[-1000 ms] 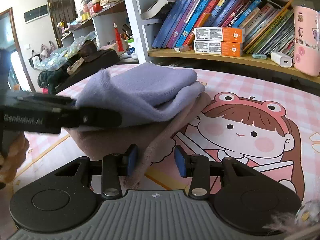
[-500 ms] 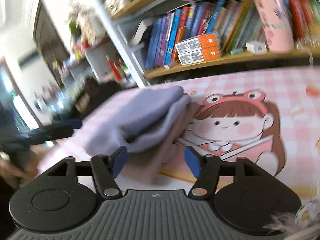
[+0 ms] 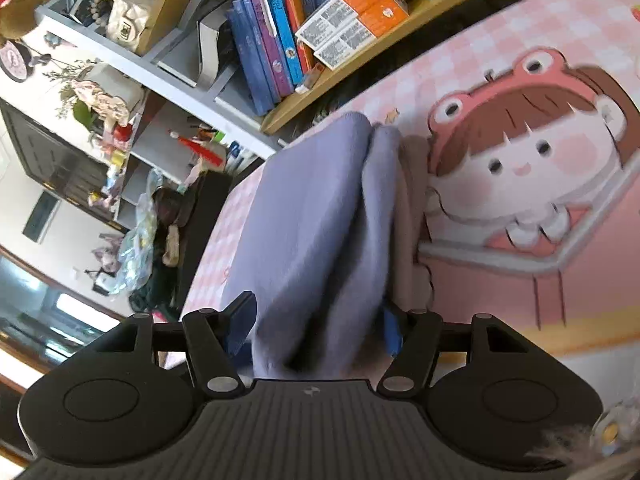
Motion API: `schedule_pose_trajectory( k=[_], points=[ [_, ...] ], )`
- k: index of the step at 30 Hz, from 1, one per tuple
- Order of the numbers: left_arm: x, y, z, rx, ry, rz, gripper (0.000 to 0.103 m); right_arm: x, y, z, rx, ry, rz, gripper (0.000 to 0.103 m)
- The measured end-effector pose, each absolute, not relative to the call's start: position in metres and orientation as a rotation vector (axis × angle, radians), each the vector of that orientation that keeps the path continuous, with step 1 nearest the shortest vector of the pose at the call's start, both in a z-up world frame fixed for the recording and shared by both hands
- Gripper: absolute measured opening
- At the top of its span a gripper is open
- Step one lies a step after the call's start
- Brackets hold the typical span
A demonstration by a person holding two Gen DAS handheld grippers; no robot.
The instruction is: Fold clothes
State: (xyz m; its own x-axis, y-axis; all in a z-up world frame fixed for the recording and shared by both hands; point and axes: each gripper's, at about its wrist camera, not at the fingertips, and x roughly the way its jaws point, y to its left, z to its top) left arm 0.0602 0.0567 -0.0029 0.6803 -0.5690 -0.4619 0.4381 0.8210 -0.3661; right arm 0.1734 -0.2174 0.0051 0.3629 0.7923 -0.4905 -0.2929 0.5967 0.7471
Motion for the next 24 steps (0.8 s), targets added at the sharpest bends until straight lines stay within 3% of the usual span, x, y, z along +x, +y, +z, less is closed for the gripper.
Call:
schedule_pose_trajectory(
  k=[3, 4, 5, 10, 16, 19, 24],
  points=[
    [0.06, 0.056, -0.004, -0.233, 0.592, -0.576, 0.051, 0.186, -0.199, 0.009, 0.51, 0.949, 0.714, 0.056],
    [0.06, 0.056, -0.004, -0.232, 0.59, -0.577, 0.051, 0.189, -0.194, 0.01, 0.467, 0.943, 0.694, 0.028],
    [0.061, 0.057, -0.005, -0.243, 0.591, -0.576, 0.051, 0.189, -0.189, 0.013, 0.414, 0.925, 0.684, 0.016],
    [0.061, 0.063, -0.009, -0.294, 0.592, -0.574, 0.051, 0.13, -0.178, 0.048, 0.109, 0.568, 0.859, 0.014],
    [0.059, 0.058, -0.007, -0.263, 0.592, -0.592, 0.052, 0.16, -0.201, -0.001, 0.241, 0.756, 0.674, 0.018],
    [0.048, 0.071, 0.008, -0.264, 0.531, -0.58, 0.059, 0.153, -0.204, 0.01, 0.231, 0.746, 0.659, 0.033],
    [0.057, 0.093, 0.031, -0.273, 0.452, -0.519, 0.059, 0.148, -0.203, 0.016, 0.249, 0.771, 0.663, 0.033]
  ],
)
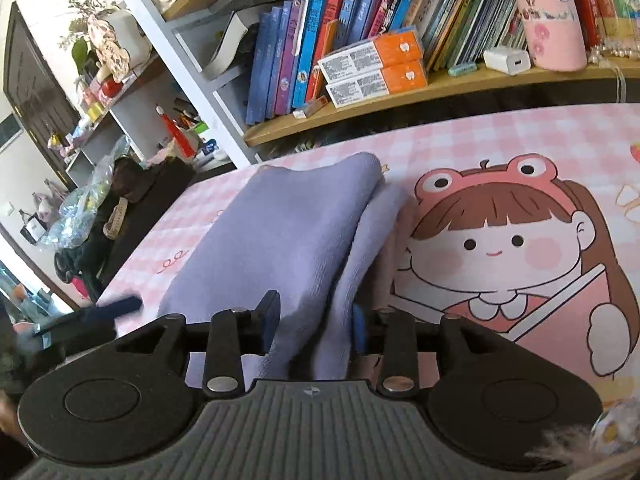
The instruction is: Fold clothes
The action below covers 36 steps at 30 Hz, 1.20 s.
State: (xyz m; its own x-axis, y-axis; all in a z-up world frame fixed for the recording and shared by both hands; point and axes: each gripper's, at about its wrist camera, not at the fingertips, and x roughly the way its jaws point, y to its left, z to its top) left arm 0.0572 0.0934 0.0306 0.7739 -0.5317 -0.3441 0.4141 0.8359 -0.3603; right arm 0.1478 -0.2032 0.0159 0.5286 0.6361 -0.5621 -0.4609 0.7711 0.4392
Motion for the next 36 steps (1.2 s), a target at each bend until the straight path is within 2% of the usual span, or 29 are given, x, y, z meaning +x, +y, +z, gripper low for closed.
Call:
schedule_pose_trajectory(
  k=[1, 2, 6, 9, 12, 13, 14, 15, 16, 24, 25, 26, 27, 29, 30, 34, 36],
  points=[
    [0.065, 0.094, 0.032, -0.275, 0.456, -0.523, 0.057, 0.148, -0.199, 0.017, 0.225, 0.767, 0.655, 0.02],
    [0.073, 0.091, 0.031, -0.276, 0.478, -0.532, 0.056, 0.148, -0.194, 0.019, 0.199, 0.756, 0.649, 0.012],
    [0.092, 0.077, 0.014, -0.22, 0.556, -0.526, 0.051, 0.124, -0.185, 0.038, 0.125, 0.604, 0.677, 0.01],
    [0.091, 0.077, 0.013, -0.23, 0.559, -0.532, 0.052, 0.136, -0.182, 0.016, 0.109, 0.723, 0.601, 0.011],
    [0.084, 0.082, 0.021, -0.203, 0.541, -0.5, 0.058, 0.139, -0.191, 0.014, 0.156, 0.724, 0.6, 0.021],
    [0.08, 0.088, 0.024, -0.195, 0.525, -0.48, 0.064, 0.138, -0.195, 0.018, 0.172, 0.718, 0.593, 0.035],
    [0.077, 0.094, 0.028, -0.187, 0.509, -0.461, 0.068, 0.137, -0.2, 0.021, 0.188, 0.711, 0.587, 0.055],
    [0.079, 0.1, 0.028, -0.19, 0.518, -0.443, 0.075, 0.137, -0.205, 0.024, 0.206, 0.712, 0.582, 0.059],
    [0.083, 0.107, 0.026, -0.197, 0.537, -0.427, 0.078, 0.138, -0.208, 0.023, 0.227, 0.732, 0.581, 0.059],
    [0.129, 0.118, -0.011, -0.402, 0.724, -0.487, 0.078, 0.158, -0.211, 0.001, 0.423, 0.922, 0.579, 0.06],
    [0.135, 0.118, -0.015, -0.428, 0.736, -0.498, 0.077, 0.16, -0.208, -0.001, 0.427, 0.928, 0.582, 0.057],
    [0.137, 0.117, -0.017, -0.443, 0.74, -0.5, 0.073, 0.162, -0.205, -0.003, 0.431, 0.932, 0.587, 0.049],
    [0.139, 0.114, -0.018, -0.451, 0.742, -0.498, 0.069, 0.163, -0.203, -0.004, 0.432, 0.932, 0.593, 0.047],
    [0.139, 0.108, -0.017, -0.442, 0.735, -0.49, 0.059, 0.16, -0.197, 0.0, 0.389, 0.895, 0.6, 0.032],
    [0.133, 0.102, -0.012, -0.408, 0.722, -0.488, 0.055, 0.156, -0.194, 0.004, 0.35, 0.863, 0.603, 0.029],
    [0.11, 0.09, -0.001, -0.352, 0.707, -0.515, 0.054, 0.131, -0.197, 0.022, 0.233, 0.761, 0.638, 0.026],
    [0.104, 0.092, -0.003, -0.367, 0.724, -0.531, 0.055, 0.124, -0.204, 0.02, 0.234, 0.781, 0.653, 0.026]
  ],
)
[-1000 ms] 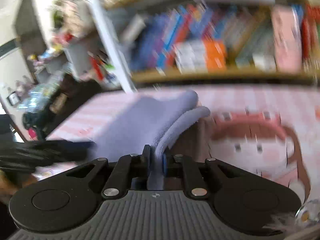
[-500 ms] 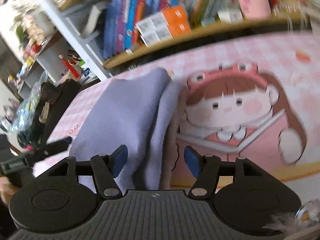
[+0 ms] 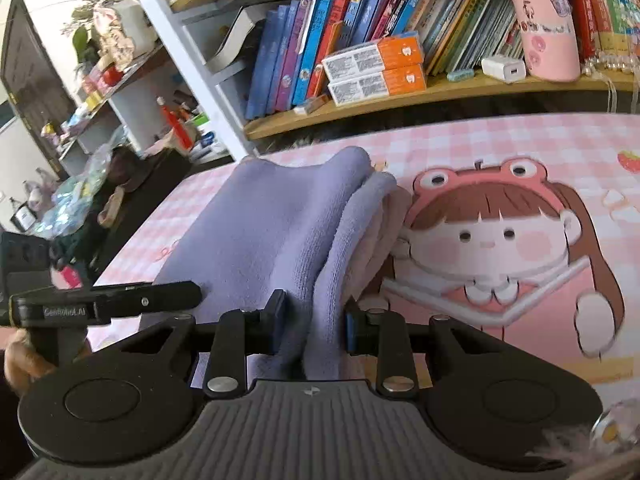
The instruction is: Fold clothes
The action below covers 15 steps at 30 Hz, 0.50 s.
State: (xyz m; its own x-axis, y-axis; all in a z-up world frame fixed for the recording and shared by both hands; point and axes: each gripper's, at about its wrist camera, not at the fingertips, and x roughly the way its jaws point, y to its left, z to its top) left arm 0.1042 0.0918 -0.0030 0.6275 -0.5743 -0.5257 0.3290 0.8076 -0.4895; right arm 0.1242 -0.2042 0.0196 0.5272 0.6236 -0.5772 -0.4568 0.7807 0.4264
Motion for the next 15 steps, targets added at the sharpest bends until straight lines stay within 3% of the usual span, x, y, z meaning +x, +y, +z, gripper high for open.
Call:
schedule_pose_trajectory(
  k=[5, 7, 10, 15],
  points=[
    [0.103, 0.097, -0.012, -0.382, 0.749, -0.522, 0.066, 0.125, -0.217, 0.004, 0.295, 0.845, 0.631, 0.047],
    [0.104, 0.101, -0.014, -0.406, 0.754, -0.525, 0.066, 0.128, -0.221, 0.0, 0.329, 0.861, 0.631, 0.049],
    [0.107, 0.103, -0.02, -0.45, 0.762, -0.538, 0.063, 0.136, -0.223, -0.012, 0.406, 0.899, 0.649, 0.049],
    [0.105, 0.098, -0.023, -0.453, 0.737, -0.535, 0.056, 0.137, -0.218, -0.015, 0.42, 0.861, 0.68, 0.033]
  ],
)
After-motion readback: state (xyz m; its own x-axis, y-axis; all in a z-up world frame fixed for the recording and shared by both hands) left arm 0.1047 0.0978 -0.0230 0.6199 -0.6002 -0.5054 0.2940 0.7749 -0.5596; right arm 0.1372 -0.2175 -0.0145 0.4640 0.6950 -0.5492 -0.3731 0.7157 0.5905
